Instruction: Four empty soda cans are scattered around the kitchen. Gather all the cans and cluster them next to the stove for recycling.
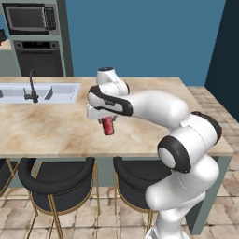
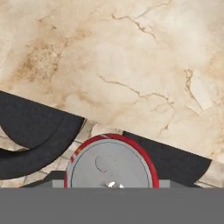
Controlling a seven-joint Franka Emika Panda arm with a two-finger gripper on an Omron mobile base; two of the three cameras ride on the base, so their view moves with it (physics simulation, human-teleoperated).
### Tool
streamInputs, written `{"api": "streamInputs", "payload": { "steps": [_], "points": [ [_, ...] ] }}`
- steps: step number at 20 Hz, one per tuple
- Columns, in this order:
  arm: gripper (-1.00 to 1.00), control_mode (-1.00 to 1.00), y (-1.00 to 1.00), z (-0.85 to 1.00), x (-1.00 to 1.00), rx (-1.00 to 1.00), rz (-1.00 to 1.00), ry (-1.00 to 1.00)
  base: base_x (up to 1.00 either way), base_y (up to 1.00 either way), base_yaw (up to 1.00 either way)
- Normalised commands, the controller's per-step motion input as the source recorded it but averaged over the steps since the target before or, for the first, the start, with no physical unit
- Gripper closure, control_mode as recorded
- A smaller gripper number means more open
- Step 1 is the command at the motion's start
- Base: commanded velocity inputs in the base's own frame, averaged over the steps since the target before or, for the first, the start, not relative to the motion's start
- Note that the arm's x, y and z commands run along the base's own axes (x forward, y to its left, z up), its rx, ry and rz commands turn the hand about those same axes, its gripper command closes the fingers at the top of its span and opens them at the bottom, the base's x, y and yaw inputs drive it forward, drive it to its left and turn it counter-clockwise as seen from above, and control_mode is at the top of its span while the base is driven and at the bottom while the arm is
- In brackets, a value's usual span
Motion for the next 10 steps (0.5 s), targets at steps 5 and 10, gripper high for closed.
{"api": "streamInputs", "payload": {
  "steps": [5,10],
  "points": [
    [1.00,-1.00,-0.11,0.22,-0.17,-0.04,0.00,0.10,0.00,0.00,0.00],
    [1.00,-1.00,-0.11,0.09,-0.31,-0.02,0.00,-0.04,0.00,0.00,0.00]
  ]
}}
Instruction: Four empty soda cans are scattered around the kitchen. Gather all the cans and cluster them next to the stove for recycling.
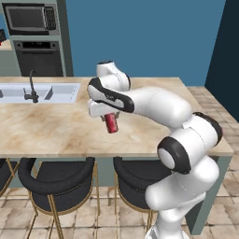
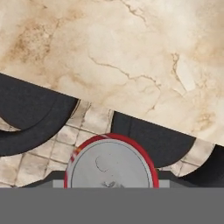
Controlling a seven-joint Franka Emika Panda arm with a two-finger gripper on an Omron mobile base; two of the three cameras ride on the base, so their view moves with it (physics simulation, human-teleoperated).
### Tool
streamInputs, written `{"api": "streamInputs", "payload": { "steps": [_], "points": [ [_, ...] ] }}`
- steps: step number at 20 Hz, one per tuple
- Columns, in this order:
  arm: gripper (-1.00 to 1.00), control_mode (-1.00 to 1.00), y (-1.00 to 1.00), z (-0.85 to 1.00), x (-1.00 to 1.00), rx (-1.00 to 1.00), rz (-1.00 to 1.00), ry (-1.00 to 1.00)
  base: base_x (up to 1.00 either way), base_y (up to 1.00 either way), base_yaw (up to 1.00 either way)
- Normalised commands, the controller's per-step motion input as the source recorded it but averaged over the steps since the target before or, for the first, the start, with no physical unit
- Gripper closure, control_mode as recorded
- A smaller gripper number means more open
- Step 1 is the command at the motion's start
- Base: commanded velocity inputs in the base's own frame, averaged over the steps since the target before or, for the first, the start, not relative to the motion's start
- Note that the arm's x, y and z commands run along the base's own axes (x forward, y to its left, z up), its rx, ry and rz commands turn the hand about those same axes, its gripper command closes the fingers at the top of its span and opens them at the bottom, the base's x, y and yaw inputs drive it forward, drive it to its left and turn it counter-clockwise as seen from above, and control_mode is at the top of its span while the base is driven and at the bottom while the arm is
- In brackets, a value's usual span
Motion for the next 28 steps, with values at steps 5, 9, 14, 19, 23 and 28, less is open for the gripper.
{"api": "streamInputs", "payload": {
  "steps": [5,9,14,19,23,28],
  "points": [
    [1.00,-1.00,-0.12,0.00,-0.37,0.00,0.00,-0.22,0.00,0.00,0.00],
    [1.00,-1.00,-0.20,0.00,-0.32,0.00,-0.05,-0.18,0.00,0.00,0.00],
    [1.00,-1.00,-0.23,0.01,-0.26,0.02,-0.11,-0.04,0.00,0.00,0.00],
    [1.00,-1.00,-0.20,0.07,-0.20,0.05,-0.12,0.00,0.00,0.00,0.00],
    [1.00,-1.00,-0.07,0.01,-0.20,0.02,-0.07,-0.04,0.00,0.00,0.00],
    [1.00,-1.00,-0.01,0.00,-0.16,0.02,-0.04,-0.09,0.00,0.00,0.00]
  ]
}}
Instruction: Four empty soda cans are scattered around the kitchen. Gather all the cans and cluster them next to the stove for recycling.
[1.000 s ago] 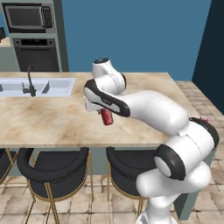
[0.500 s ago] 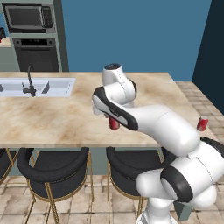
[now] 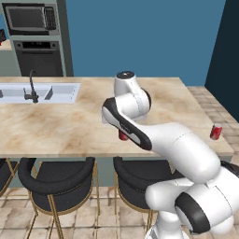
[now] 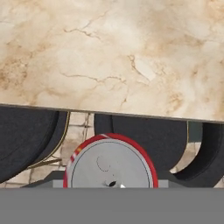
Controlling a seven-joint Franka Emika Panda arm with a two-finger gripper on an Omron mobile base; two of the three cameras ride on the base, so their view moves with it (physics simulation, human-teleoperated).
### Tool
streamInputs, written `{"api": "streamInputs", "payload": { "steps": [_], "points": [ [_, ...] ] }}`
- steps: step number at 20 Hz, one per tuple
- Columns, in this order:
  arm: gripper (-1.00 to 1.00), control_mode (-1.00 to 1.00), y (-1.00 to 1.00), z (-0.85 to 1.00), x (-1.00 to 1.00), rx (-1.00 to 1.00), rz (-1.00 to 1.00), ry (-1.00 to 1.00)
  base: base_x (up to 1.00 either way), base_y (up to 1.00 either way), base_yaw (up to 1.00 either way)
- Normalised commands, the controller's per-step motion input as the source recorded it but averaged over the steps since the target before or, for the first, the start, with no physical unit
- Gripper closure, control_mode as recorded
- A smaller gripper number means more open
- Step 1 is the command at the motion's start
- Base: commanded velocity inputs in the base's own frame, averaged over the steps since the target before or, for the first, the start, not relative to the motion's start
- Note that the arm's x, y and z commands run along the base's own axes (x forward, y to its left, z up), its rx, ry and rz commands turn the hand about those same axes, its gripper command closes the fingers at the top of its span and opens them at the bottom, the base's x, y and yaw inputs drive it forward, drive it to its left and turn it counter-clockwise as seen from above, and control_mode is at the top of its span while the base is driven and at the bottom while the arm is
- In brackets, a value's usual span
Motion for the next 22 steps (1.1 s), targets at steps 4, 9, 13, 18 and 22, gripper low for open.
{"api": "streamInputs", "payload": {
  "steps": [4,9,13,18,22],
  "points": [
    [1.00,-1.00,0.00,0.00,-0.03,0.00,-0.02,-0.01,0.00,0.00,0.00],
    [1.00,-1.00,0.00,0.00,0.00,0.00,0.00,0.00,0.00,0.00,0.00],
    [1.00,-1.00,0.00,0.00,0.00,0.00,0.00,0.00,0.00,0.00,0.00],
    [1.00,-1.00,0.00,0.00,0.00,0.00,0.00,0.00,0.00,0.00,0.00],
    [1.00,-1.00,0.00,0.00,0.00,0.00,0.00,0.00,0.00,0.00,0.00]
  ]
}}
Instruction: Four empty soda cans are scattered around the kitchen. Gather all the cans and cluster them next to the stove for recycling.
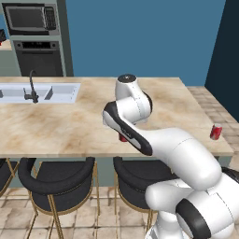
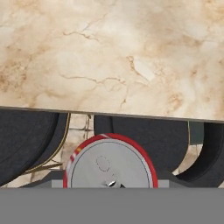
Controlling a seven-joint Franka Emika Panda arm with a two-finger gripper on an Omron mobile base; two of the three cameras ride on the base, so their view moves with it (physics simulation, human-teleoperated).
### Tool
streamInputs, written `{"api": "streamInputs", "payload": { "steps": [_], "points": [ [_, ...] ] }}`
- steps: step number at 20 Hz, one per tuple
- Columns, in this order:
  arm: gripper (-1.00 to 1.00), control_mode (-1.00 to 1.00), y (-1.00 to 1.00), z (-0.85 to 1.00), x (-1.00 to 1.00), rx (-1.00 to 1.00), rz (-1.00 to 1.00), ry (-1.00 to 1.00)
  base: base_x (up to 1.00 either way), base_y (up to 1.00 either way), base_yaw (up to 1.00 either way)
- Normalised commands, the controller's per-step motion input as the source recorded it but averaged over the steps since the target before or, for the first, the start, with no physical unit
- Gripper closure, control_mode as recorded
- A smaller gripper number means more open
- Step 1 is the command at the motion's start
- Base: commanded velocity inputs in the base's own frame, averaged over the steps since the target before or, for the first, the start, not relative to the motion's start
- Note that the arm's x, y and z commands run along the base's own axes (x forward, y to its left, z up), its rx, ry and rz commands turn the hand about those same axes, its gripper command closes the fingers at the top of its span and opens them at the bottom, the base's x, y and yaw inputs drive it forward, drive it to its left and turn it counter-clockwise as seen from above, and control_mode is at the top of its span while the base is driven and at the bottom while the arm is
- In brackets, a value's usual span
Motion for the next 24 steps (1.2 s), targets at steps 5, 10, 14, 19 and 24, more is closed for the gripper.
{"api": "streamInputs", "payload": {
  "steps": [5,10,14,19,24],
  "points": [
    [1.00,1.00,0.00,0.00,0.00,0.00,0.00,0.00,0.00,0.00,0.00],
    [1.00,1.00,0.00,0.00,0.00,0.00,0.00,0.00,-0.07,0.00,0.00],
    [1.00,1.00,0.00,0.00,0.00,0.00,0.00,0.00,-0.35,-0.03,-0.04],
    [1.00,1.00,0.00,0.00,0.00,0.00,0.00,0.00,-0.38,-0.05,-0.10],
    [1.00,1.00,0.00,0.00,0.00,0.00,0.00,0.00,-0.38,-0.08,-0.12]
  ]
}}
